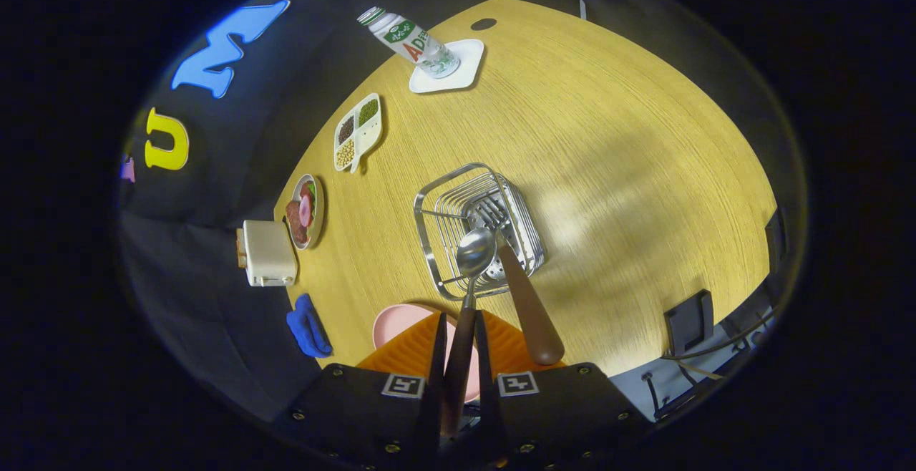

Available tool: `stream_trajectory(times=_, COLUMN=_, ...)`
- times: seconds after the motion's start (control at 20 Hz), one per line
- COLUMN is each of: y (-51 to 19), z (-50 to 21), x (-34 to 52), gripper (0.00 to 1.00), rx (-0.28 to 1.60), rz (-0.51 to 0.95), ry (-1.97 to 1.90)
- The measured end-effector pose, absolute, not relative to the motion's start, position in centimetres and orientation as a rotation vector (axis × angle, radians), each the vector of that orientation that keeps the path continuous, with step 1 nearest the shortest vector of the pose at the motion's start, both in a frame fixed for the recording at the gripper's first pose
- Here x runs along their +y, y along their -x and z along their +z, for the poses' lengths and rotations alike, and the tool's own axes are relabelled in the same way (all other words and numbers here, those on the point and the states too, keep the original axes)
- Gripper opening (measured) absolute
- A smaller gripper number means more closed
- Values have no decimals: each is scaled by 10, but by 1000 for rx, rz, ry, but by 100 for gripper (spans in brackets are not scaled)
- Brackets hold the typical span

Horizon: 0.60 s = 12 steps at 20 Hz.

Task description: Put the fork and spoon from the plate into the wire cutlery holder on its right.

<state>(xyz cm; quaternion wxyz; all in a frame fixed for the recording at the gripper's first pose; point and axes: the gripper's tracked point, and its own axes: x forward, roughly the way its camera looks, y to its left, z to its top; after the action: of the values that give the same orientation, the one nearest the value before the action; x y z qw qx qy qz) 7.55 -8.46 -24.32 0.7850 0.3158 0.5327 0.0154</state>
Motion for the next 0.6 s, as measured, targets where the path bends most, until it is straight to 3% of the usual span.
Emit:
stream_trajectory(times=0.15, y=-73, z=-236, x=-78, gripper=87, rx=1144, rz=65, ry=-692)
stream_trajectory(times=0.25, y=-74, z=-235, x=-78, gripper=84, rx=1133, rz=68, ry=-683)
stream_trajectory(times=0.35, y=-70, z=-228, x=-79, gripper=98, rx=1127, rz=67, ry=-681)
stream_trajectory(times=0.6, y=-67, z=-230, x=-75, gripper=98, rx=1121, rz=60, ry=-671)
